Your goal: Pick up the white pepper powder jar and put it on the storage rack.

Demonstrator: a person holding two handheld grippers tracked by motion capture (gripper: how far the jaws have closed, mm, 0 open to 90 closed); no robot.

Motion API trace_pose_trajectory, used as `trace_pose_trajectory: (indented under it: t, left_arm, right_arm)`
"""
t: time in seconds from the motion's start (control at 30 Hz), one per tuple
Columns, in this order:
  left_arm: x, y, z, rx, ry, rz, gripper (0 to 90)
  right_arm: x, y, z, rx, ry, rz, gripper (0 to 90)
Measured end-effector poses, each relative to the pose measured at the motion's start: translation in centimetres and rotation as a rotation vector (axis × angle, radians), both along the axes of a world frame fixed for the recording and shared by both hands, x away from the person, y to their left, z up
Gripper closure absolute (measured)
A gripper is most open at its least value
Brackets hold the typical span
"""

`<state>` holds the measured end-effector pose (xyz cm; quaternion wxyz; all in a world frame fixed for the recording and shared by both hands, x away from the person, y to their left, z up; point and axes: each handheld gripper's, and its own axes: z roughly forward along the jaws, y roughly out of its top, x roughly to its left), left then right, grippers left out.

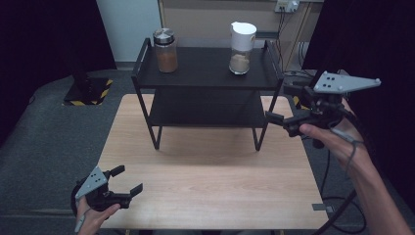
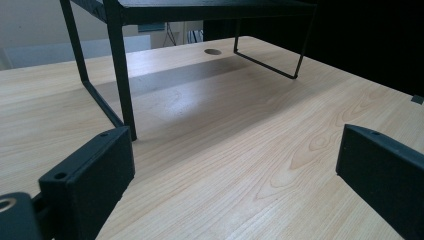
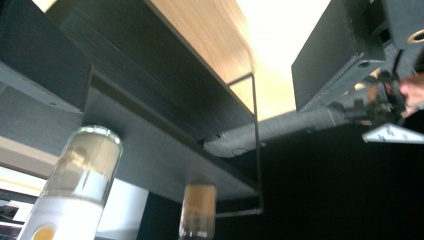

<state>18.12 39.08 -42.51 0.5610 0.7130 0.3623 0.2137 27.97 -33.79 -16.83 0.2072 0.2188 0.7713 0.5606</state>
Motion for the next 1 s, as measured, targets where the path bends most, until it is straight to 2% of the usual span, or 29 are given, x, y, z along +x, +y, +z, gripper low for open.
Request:
trace_pose_trajectory:
  t: [0.07, 0.17, 0.37, 0.57, 0.63, 0.83, 1.0]
  left_arm:
    - [0.0, 0.0, 0.0, 0.002, -0.001, -0.001, 1.1]
    - [-0.1, 0.0, 0.0, 0.002, -0.002, 0.003, 1.1]
    - [-0.2, 0.1, 0.0, 0.001, -0.005, 0.006, 1.1]
    - [-0.3, 0.0, 0.0, 0.005, -0.005, 0.006, 1.1]
    - [-0.4, 0.0, 0.0, 0.004, -0.006, 0.009, 1.2]
    - [-0.5, 0.0, 0.0, 0.002, -0.005, 0.013, 1.2]
    - [-0.4, -0.1, 0.0, 0.004, -0.004, 0.009, 1.2]
  right_arm:
    - [-0.4, 0.1, -0.6, -0.019, -0.003, 0.006, 3.2]
    - [-1.0, 0.2, -1.7, -0.015, -0.005, 0.018, 2.8]
    - [-2.2, 0.7, -4.2, -0.043, 0.015, 0.028, 1.8]
    - [-3.0, 0.3, -7.5, -0.025, 0.038, 0.028, 2.8]
    - [-3.3, 0.3, -8.3, -0.043, 0.040, 0.015, 2.9]
    - [-4.4, -0.1, -11.5, -0.051, 0.064, -0.039, 3.8]
    - [-5.5, -0.7, -13.8, -0.024, 0.061, -0.069, 3.7]
